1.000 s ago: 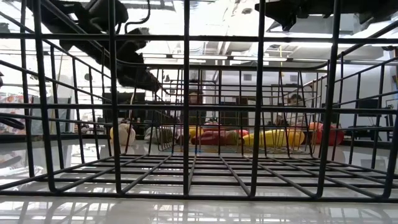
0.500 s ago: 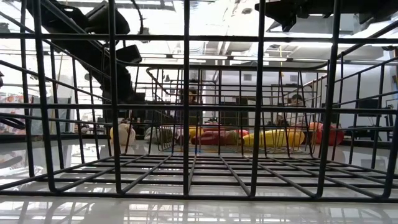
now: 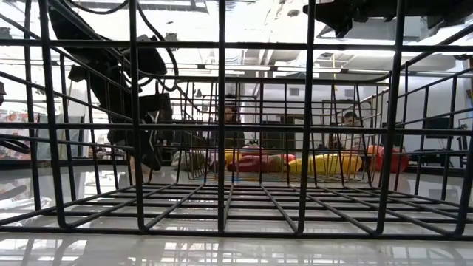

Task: Sort produce into baskets
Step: Put the garlic into the top wire basket

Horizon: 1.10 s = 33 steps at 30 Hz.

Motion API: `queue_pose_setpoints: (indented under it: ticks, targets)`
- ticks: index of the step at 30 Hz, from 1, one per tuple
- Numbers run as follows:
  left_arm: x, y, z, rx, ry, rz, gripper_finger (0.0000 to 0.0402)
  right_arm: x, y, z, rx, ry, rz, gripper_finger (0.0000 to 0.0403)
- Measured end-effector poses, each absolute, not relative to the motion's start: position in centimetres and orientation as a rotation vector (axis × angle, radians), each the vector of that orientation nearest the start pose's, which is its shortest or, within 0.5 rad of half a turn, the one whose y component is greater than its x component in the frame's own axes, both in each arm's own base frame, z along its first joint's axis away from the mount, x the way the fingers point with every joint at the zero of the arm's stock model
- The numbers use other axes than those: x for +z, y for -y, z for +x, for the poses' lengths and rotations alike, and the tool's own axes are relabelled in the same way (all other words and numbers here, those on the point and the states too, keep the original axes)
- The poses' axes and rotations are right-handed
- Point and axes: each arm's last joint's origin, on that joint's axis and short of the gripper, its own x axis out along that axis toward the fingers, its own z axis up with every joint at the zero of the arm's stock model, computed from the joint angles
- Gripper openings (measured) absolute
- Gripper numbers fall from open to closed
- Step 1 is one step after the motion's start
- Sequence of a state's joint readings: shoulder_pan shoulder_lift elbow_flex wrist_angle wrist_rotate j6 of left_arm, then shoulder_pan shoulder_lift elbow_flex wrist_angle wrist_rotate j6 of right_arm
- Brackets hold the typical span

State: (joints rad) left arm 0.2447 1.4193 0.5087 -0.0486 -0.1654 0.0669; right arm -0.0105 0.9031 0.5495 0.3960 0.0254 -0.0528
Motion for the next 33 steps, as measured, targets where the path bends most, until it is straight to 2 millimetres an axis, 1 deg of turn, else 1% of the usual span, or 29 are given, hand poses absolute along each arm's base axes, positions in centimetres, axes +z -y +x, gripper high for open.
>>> queue_pose_setpoints:
  ticks: [7, 10, 16, 18, 20, 22, 24, 30, 33]
  targets:
    - [12.9, -6.2, 22.2, 0.381, -0.999, 0.043, 0.0243, 28.6, 0.3, 20.4, -0.037, 0.033, -0.052, 0.0286]
    - [12.8, -6.2, 22.1, 0.39, -1.018, 0.047, 0.0222, 28.5, 0.3, 20.4, -0.037, 0.028, -0.052, 0.0286]
    - [12.8, -6.2, 22.1, 0.401, -1.019, 0.032, 0.0162, 28.5, 0.3, 20.4, -0.037, 0.028, -0.052, 0.0286]
    - [12.9, -6.1, 22.0, 0.406, -1.014, 0.024, 0.015, 28.5, 0.3, 20.4, -0.037, 0.027, -0.052, 0.0286]
    - [13.4, -6.1, 22.0, 0.408, -0.994, 0.018, 0.0149, 28.5, 0.3, 20.4, -0.037, 0.027, -0.052, 0.0286]
    - [14.5, -6.2, 22.1, 0.414, -0.957, 0.014, 0.0154, 28.5, 0.3, 20.4, -0.037, 0.027, -0.052, 0.0286]
    - [16.0, -6.2, 22.2, 0.428, -0.915, 0.02, 0.0163, 28.5, 0.3, 20.4, -0.037, 0.028, -0.052, 0.0286]
    - [22.2, -6.3, 22.2, 0.468, -0.673, 0.034, 0.0169, 28.5, 0.5, 20.4, -0.047, 0.027, -0.052, 0.0286]
    - [24.5, -6.3, 22.1, 0.496, -0.545, 0.005, 0.017, 28.5, 0.5, 20.4, -0.049, 0.027, -0.052, 0.0286]
